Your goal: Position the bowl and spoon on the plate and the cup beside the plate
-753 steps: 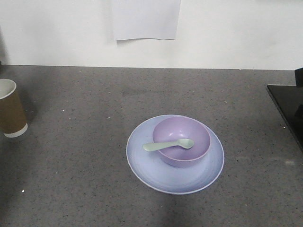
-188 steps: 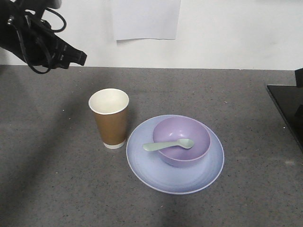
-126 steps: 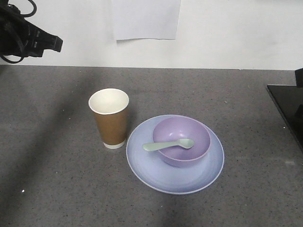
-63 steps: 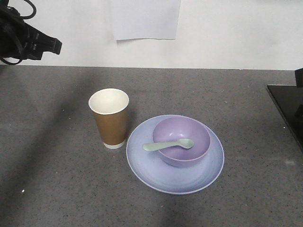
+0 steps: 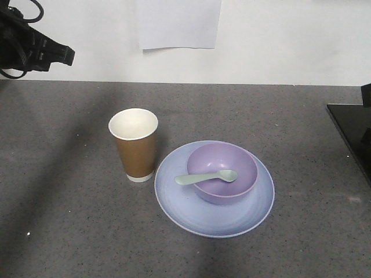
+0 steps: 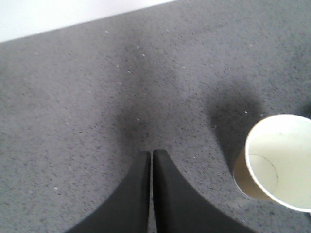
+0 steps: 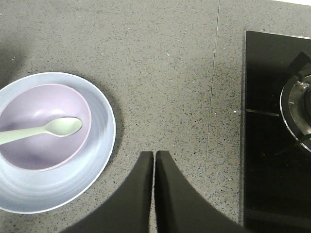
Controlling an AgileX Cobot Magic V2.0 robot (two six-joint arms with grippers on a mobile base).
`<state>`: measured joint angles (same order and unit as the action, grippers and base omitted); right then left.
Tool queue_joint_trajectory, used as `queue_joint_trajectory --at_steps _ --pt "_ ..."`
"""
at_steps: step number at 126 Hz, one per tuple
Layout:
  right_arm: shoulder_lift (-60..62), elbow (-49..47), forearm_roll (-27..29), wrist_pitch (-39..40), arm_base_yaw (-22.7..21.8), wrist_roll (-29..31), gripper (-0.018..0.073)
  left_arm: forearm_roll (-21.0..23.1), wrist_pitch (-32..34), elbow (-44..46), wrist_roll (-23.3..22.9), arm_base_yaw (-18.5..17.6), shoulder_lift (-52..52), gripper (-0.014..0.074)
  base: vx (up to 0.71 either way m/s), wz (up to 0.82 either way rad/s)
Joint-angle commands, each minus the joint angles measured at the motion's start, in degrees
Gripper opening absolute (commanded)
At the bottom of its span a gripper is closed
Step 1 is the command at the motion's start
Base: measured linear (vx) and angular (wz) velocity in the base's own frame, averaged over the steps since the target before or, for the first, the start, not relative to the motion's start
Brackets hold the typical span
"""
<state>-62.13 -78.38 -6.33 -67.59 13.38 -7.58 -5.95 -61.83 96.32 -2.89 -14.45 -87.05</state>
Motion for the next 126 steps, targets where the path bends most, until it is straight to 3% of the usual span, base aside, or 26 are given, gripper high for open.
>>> queue_joint_trajectory --at_steps 1,13,34,67,98,126 --pt "0.9 -1.5 -0.8 3.2 -0.3 0.3 -0.0001 -1.0 3.9 1.1 -0.4 0.1 4.8 -0.0008 0.0 0.0" --pt "0.9 -1.5 -0.8 3.2 -0.3 0.3 -0.0001 0.2 7.4 -3.0 -0.4 0.1 10.9 -0.0008 0.0 0.0" --pt "0.9 -1.5 -0.8 3.2 -0.3 0.3 -0.0001 0.1 17.5 -18.6 -1.0 1.0 25.7 -0.0008 0.0 0.0" --pt "0.9 -1.5 -0.8 3.2 -0.3 0.3 -0.0001 1.0 22.7 -45.1 -5.0 6.0 45.6 -0.0008 0.0 0.0" --pt "0.9 -1.5 -0.8 3.2 -0.3 0.3 -0.0001 3.0 38.7 -73.4 -5.0 8.1 62.5 -0.0008 0.0 0.0" --pt "0.9 -1.5 -0.8 3.2 -0.3 0.3 -0.0001 4.5 43.3 -88.3 -5.1 9.1 74.1 -0.0008 0.0 0.0"
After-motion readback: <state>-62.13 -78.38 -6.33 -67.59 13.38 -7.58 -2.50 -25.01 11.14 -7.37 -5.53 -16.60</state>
